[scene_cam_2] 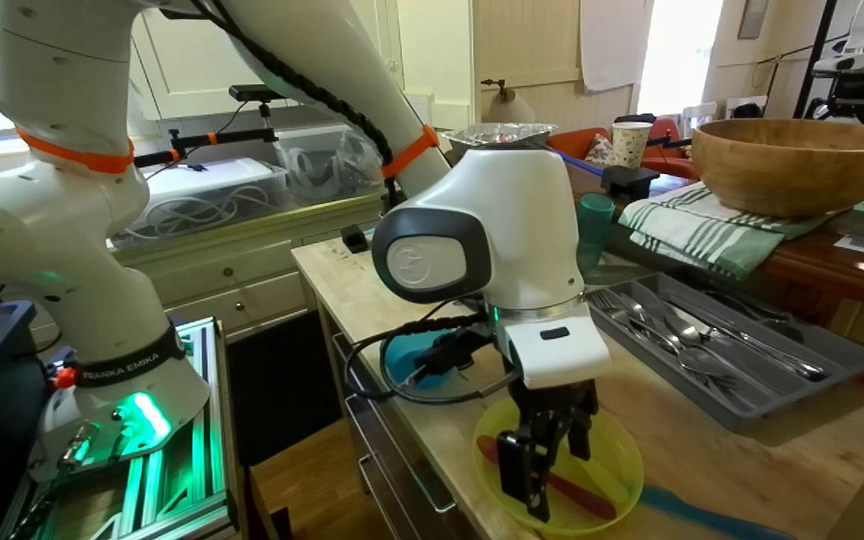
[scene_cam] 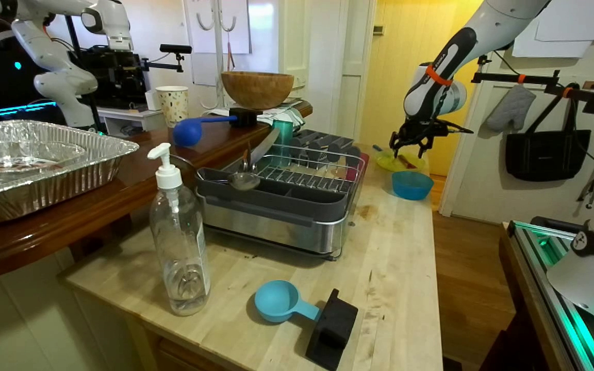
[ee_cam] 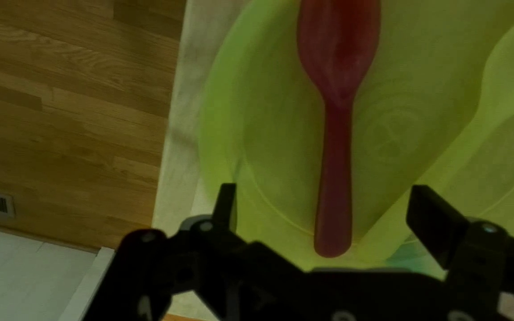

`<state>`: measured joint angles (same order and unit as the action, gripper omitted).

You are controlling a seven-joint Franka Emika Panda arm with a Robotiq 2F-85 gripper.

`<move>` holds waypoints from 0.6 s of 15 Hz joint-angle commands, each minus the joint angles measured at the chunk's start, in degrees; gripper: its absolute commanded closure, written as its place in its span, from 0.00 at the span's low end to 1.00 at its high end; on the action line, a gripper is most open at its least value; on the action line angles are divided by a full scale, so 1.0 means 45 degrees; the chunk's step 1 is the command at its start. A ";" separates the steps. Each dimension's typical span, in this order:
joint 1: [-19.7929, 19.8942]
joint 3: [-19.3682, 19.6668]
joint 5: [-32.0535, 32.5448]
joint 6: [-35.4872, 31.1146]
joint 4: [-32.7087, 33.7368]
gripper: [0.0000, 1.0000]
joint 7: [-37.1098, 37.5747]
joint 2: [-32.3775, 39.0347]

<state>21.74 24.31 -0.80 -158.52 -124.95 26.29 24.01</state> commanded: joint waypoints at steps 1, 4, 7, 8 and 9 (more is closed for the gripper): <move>-0.0164 0.0013 -0.0648 -0.0064 0.0267 0.31 -0.0357 0.0392; -0.0181 -0.0016 -0.0766 -0.0062 0.0314 0.57 -0.0373 0.0446; -0.0286 0.0094 -0.0717 -0.0111 0.0332 0.79 -0.0243 0.0540; -0.0291 0.0104 -0.0726 -0.0085 0.0357 0.86 -0.0227 0.0545; -0.0303 0.0115 -0.0728 -0.0071 0.0382 0.95 -0.0217 0.0544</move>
<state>21.23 24.08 -2.03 -158.52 -124.19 26.19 24.96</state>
